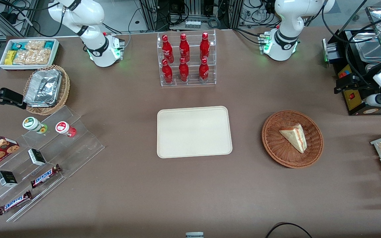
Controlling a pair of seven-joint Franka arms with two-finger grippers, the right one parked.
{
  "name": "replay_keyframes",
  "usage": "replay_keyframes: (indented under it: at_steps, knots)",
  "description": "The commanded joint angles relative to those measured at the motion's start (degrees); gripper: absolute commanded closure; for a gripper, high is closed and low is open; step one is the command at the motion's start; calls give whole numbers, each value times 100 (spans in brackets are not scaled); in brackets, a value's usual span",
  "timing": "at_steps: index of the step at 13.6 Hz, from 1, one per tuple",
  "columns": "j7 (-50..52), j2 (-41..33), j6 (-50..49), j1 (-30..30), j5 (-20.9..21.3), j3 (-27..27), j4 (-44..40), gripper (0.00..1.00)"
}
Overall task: Place sandwich from basket to tray
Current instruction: 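Move the left gripper over the sandwich in the wicker basket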
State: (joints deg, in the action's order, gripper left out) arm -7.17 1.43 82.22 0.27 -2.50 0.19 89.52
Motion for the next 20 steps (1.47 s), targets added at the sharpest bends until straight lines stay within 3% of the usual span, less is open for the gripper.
replay_keyframes:
  at_steps: [1,7,16,20]
  knots:
    - [23,15,-171,-1,-22,25,-146,0]
    - [32,58,408,-18,224,-63,460,0]
    - [752,260,3044,-176,242,-98,2411,0]
    - [1165,594,3370,-220,259,-98,2482,0]
